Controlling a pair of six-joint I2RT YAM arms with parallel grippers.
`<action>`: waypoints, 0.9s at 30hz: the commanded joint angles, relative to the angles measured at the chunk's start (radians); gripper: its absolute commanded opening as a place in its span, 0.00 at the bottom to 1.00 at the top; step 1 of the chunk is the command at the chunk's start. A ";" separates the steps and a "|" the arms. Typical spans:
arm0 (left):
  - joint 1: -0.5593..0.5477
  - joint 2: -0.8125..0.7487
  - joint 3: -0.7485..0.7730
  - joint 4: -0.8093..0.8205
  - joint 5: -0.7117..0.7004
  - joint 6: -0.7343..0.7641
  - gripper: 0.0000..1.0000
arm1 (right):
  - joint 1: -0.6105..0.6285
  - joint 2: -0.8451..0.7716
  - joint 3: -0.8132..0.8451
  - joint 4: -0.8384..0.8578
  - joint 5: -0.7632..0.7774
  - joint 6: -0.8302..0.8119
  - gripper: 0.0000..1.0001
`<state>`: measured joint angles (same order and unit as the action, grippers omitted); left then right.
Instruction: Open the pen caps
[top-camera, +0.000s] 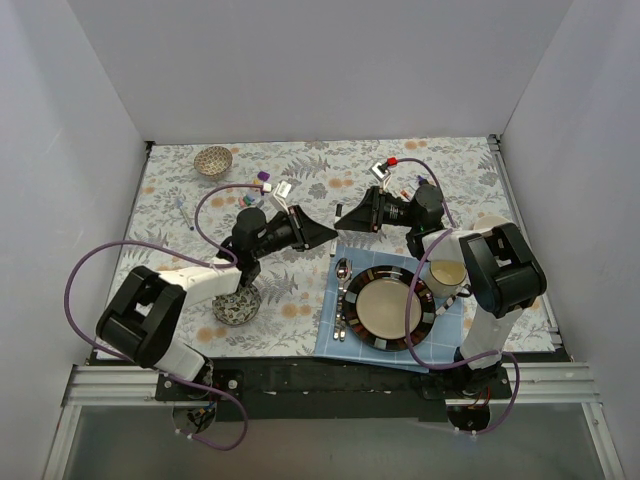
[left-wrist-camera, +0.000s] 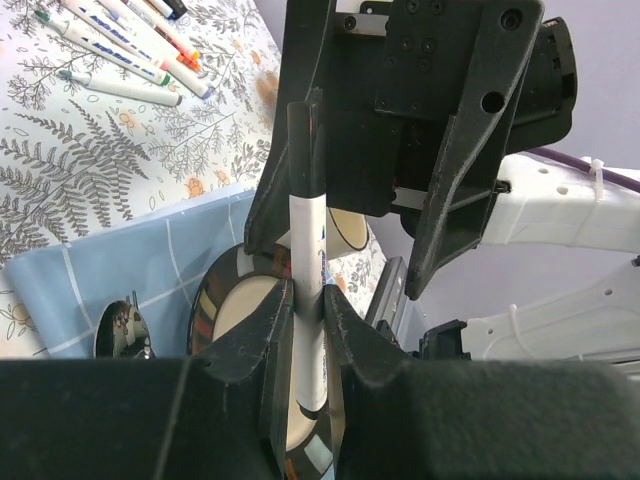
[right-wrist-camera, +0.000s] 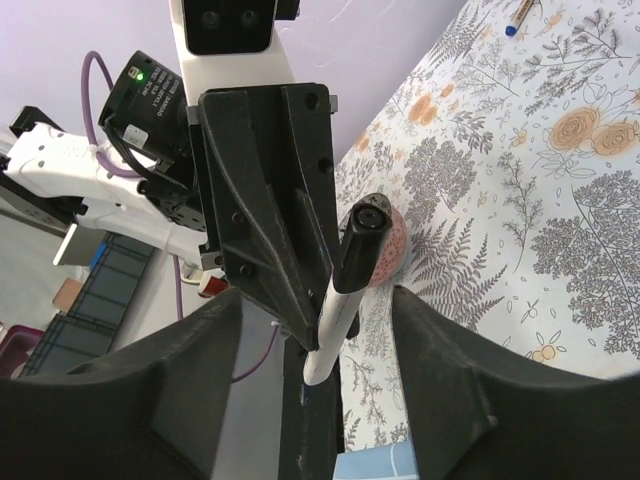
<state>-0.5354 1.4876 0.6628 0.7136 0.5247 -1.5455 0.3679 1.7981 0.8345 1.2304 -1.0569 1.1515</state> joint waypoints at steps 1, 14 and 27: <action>-0.015 0.005 0.008 0.050 -0.040 -0.010 0.00 | 0.003 -0.025 -0.003 0.037 0.018 0.007 0.63; -0.044 0.022 0.011 0.057 -0.071 -0.004 0.00 | 0.003 -0.017 0.015 0.027 -0.005 0.005 0.15; -0.029 -0.100 -0.066 0.107 0.048 0.076 0.63 | -0.003 -0.011 0.037 0.011 -0.064 -0.045 0.01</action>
<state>-0.5743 1.4929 0.6289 0.8078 0.5488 -1.5269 0.3614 1.7981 0.8356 1.2102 -1.0790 1.1439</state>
